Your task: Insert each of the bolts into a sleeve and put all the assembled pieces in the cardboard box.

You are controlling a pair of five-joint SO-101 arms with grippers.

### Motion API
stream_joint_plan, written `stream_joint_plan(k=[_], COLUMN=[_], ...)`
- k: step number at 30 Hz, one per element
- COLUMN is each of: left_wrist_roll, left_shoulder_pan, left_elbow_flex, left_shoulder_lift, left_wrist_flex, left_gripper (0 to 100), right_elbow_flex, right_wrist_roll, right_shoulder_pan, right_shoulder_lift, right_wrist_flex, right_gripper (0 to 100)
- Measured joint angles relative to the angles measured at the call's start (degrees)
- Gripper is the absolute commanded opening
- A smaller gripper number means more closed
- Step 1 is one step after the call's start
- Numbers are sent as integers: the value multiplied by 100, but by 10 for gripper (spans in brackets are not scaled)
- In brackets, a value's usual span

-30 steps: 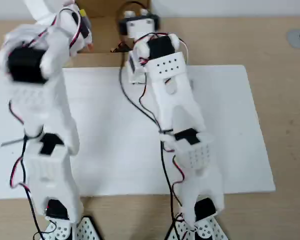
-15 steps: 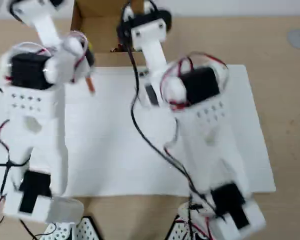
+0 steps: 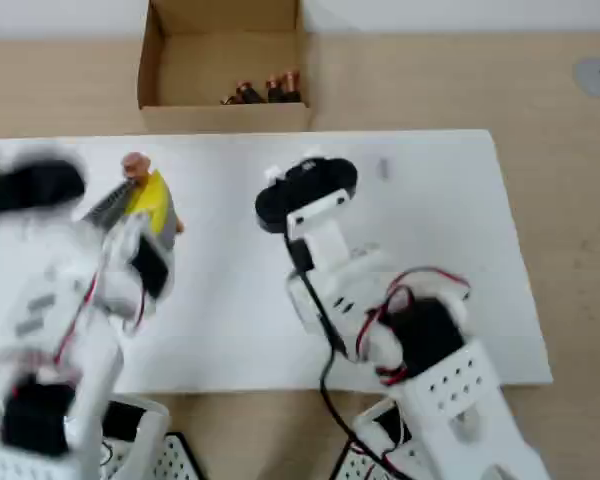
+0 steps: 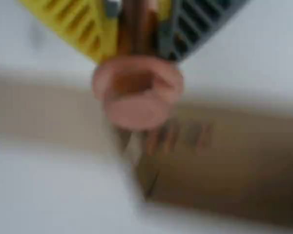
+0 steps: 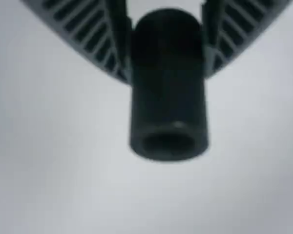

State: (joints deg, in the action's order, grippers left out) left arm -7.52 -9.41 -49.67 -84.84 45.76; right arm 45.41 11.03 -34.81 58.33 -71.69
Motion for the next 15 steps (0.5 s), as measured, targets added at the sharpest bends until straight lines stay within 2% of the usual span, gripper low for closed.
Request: stream_joint_plan(k=[2, 6, 15], left_wrist_roll=[299, 475, -185], left_shoulder_pan=[-26, -70, -123], left_elbow_flex=[-721, -1380, -1407], left_shoulder_lift=[-756, -1292, -1415], left_wrist_flex=[-774, -1064, -1380], left_gripper=[7, 6, 7], right_elbow_flex=[677, 1749, 2963], right_wrist_roll=[-9, -9, -9], right_shoulder_pan=[-202, -826, -1538], right_shoulder_lift=[431, 1222, 2409], right_wrist_flex=[993, 2321, 3402], right_gripper=[10, 10, 9])
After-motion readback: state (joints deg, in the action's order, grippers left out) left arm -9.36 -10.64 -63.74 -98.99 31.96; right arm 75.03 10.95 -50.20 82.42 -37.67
